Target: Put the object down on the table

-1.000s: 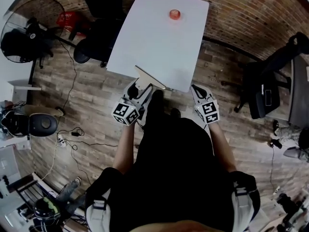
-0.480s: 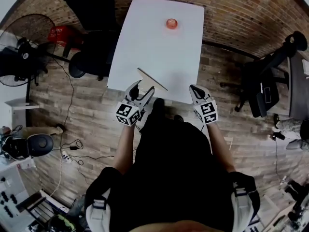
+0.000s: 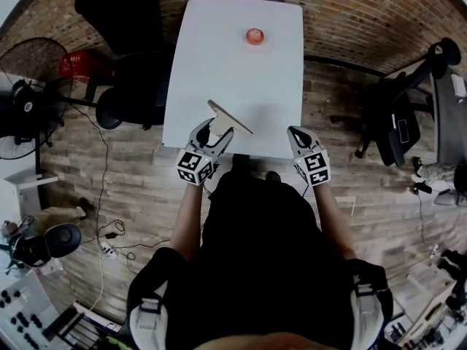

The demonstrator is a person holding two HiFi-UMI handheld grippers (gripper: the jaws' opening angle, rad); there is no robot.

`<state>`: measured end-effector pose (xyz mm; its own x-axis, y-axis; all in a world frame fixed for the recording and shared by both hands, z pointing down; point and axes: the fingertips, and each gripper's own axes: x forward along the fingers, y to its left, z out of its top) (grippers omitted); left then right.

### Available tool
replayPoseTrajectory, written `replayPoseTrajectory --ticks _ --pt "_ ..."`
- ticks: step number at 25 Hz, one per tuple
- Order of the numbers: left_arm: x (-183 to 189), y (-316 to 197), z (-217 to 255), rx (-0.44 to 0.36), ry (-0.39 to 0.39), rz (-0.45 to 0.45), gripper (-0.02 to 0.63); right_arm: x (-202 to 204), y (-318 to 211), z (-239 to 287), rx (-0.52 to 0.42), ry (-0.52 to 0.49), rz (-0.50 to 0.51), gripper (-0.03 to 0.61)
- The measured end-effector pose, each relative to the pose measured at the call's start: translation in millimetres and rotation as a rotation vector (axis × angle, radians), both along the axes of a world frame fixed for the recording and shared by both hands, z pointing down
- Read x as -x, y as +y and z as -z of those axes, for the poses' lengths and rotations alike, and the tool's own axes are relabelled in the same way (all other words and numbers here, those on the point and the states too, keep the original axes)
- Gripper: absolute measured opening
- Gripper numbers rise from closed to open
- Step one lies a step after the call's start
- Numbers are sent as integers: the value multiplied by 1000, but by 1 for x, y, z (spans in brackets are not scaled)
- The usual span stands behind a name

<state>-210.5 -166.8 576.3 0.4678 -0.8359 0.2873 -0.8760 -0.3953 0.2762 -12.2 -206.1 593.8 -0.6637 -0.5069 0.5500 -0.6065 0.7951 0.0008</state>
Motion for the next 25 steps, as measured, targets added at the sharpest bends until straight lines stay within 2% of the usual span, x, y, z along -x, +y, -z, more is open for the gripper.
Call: replayPoseTrajectory --ticks 14,25 --pt "12 -32 -50 84 -53 -150 285 17 -8 -16 29 45 -59 0" --pt "11 -55 -87 140 -79 -228 285 19 -19 -20 53 73 -100 0"
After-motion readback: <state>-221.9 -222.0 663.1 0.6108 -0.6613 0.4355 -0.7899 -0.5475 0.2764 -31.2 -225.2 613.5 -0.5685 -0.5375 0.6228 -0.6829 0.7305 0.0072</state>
